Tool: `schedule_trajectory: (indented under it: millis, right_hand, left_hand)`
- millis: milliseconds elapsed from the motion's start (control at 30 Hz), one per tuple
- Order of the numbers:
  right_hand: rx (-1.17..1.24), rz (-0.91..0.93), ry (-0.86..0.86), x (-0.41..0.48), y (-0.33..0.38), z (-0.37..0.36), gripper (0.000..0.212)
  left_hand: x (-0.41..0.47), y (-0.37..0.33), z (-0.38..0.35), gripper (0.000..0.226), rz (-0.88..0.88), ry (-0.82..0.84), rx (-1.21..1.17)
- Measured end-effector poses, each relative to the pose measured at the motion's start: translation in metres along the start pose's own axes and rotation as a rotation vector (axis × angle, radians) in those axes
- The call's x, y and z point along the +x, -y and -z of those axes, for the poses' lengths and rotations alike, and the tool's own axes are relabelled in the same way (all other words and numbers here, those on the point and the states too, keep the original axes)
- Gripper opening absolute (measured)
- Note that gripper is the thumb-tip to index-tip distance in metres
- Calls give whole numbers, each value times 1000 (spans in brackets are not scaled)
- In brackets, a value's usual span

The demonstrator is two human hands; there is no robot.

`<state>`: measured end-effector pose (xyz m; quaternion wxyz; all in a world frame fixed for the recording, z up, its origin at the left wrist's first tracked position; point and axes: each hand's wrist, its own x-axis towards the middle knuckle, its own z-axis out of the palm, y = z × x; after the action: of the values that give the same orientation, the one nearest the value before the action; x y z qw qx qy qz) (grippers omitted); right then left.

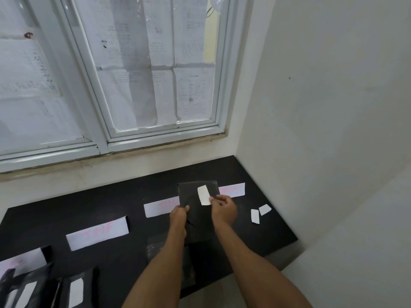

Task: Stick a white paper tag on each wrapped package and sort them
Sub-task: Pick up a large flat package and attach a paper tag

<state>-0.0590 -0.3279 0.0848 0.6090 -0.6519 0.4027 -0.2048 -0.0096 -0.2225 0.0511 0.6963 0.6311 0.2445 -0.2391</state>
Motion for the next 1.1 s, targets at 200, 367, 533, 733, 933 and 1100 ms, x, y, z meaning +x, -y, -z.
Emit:
schedule_trajectory:
  millis: [200,367,533,733,933,1100]
  right_hand:
    - [-59,-30,-85,-7,2,0,17]
    - [-48,-56,-119,-8,1,-2,17]
    - [-42,-58,-118,-12,1,-7,16]
    - [-140,-2,-119,-15,0,-6,17]
    - [-409,73,-189,-21,4,-8,19]
    - [-543,60,-185,-25,6,-7,24]
  left_hand:
    - [-16,-17,-13,21,-74,0,-40]
    - [-19,-25,-11,30,-87,-11,-41]
    - [-25,-28,-8,28,-84,-5,-49]
    - [-24,-26,-2,22,-85,19,-73]
    - [-28,-20,-3,12,-97,18,-80]
    - [-34,-19,-3,12,-104,23,-86]
